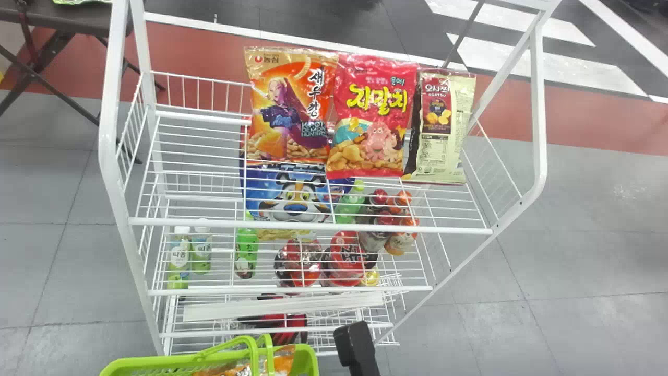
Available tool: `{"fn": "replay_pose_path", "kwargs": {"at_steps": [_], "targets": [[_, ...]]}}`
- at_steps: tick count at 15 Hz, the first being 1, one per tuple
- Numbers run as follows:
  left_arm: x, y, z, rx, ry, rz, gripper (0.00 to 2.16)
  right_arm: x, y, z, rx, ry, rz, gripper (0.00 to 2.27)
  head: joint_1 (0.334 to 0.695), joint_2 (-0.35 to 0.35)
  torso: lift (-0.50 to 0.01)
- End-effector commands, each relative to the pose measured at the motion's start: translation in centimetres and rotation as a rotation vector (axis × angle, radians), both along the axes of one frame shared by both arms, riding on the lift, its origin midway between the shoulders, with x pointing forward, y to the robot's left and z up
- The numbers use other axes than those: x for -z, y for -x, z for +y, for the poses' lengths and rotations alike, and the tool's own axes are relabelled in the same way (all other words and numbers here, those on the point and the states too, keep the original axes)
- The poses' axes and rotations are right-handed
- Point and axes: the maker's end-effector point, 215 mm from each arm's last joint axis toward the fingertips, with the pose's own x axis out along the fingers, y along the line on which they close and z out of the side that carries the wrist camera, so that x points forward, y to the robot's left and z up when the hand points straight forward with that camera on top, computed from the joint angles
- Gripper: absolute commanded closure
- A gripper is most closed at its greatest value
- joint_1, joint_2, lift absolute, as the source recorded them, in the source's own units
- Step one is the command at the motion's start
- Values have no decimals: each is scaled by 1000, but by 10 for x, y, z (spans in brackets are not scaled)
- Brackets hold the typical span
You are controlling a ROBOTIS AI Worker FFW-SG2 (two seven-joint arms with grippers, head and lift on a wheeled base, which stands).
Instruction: Hold basket handle with left hand then pick Gamjakkang with right hand and place into basket
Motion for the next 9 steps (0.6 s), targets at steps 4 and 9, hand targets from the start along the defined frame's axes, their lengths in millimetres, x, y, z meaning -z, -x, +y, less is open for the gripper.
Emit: {"fn": "replay_pose_path", "kwargs": {"at_steps": [4,9], "targets": [[2,-1,2,-4,-7,-1,2138,-41,-1,-41,56,53,-13,63,695,-350,-19],[3,-1,3,-5,-11,0,2138,-95,-32,-77,142,79,-137,76,695,-350,-19]]}}
